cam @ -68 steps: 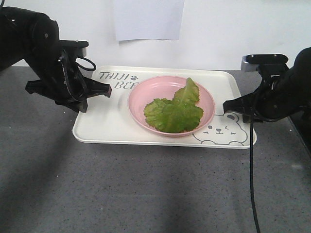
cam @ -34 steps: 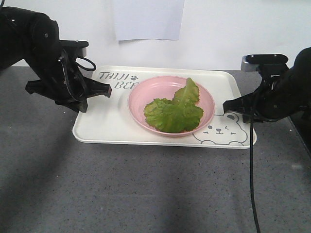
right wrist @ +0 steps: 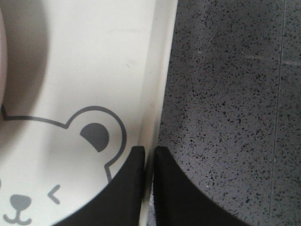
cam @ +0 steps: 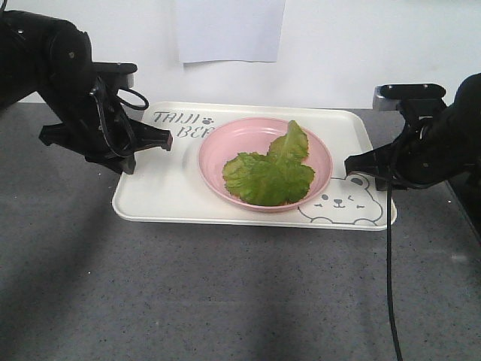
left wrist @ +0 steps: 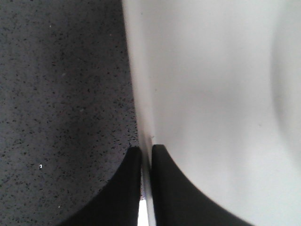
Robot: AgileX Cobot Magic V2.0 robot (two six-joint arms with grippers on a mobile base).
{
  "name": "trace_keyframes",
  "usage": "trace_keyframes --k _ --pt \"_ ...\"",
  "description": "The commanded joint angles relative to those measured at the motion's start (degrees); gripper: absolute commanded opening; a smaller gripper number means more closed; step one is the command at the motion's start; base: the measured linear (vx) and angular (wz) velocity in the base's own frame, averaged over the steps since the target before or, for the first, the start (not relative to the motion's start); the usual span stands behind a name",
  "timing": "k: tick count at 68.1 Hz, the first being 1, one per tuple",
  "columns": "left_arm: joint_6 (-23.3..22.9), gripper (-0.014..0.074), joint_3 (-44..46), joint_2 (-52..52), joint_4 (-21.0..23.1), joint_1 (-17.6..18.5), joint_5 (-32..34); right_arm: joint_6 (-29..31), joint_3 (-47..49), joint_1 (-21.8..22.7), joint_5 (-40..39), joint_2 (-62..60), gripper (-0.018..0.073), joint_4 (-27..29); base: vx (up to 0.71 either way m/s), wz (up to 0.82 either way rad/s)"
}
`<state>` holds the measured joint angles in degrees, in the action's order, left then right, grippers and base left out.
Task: Transfer vegetables to tray and serve
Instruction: 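Lower the tray with both grippers onto the counter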
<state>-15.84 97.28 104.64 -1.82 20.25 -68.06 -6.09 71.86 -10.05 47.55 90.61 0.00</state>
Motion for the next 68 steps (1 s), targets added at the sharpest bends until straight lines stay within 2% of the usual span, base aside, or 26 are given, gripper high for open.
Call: trace_keyframes --k 1,68 --pt "0.43 -0.0006 1.69 -3.14 1.01 0.6 2.55 1.23 1.58 -0.19 -3.51 -2.56 -0.0004 0.0 0.0 0.0" --pt "-1.06 -0.0006 1.56 7.4 1.04 0.6 3.23 1.18 1.52 -0.19 -3.69 5.6 -0.0004 -1.03 0.0 0.0"
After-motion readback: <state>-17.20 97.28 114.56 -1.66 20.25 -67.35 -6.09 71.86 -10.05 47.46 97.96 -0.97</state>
